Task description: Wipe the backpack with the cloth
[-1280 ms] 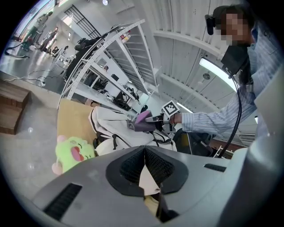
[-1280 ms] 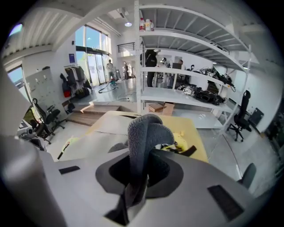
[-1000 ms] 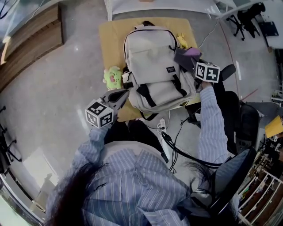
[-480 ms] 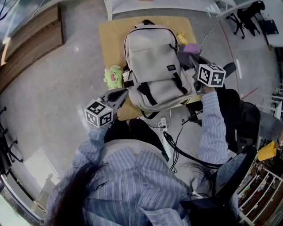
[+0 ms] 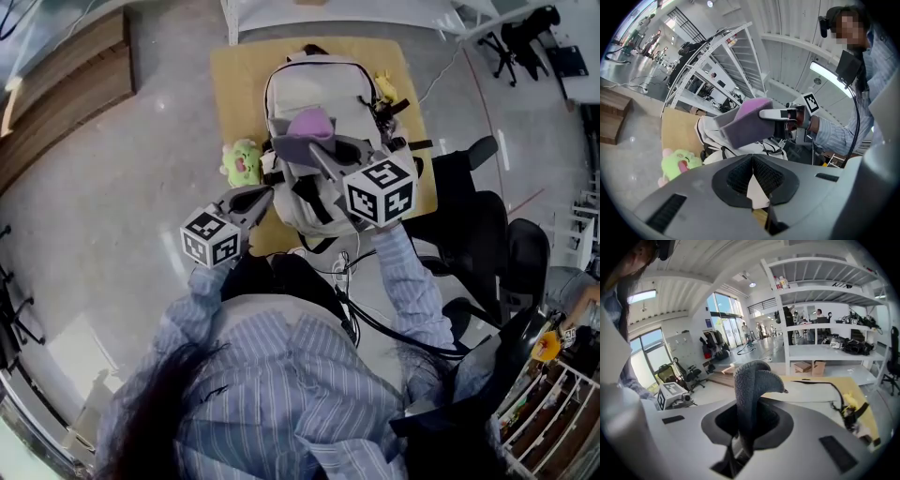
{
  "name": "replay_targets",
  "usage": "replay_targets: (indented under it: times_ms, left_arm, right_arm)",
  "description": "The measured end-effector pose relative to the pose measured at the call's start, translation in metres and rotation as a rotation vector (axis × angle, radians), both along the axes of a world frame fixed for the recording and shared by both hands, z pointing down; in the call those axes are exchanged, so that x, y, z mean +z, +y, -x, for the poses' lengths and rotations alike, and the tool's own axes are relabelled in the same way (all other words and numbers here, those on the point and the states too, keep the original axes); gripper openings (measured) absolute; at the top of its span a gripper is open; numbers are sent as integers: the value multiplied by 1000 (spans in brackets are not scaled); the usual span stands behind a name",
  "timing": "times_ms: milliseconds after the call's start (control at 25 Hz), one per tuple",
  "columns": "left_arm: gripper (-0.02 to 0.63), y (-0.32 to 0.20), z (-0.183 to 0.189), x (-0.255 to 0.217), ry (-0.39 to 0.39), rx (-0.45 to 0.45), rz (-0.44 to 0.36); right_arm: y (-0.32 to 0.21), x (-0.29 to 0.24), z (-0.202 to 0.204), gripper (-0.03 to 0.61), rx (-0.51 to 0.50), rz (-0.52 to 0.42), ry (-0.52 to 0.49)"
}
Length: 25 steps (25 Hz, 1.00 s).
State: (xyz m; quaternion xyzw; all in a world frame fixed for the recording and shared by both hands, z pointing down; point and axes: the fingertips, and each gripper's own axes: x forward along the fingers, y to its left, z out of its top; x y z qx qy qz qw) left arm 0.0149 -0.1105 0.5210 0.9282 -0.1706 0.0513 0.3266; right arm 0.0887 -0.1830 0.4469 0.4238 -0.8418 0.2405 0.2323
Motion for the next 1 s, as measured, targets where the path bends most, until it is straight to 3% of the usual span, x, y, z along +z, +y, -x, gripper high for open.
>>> replay_targets:
  times_ms: [160,360,640,1000]
  left_arm:
    - [5,-2,4,-1,4,-15,0]
    - [5,-4,9,0,1,-29,5]
    - [5,-12,11,-1,0,-44,-1]
    - [5,-17,-3,-6,5,-42,-22]
  right_arm:
    - [20,36,49,41,-47,79,-43]
    - [32,69,45,41,-28,139,5]
    - [16,66,-19,41,73,131,74]
    - [-5,56,-148,41,269,111,215]
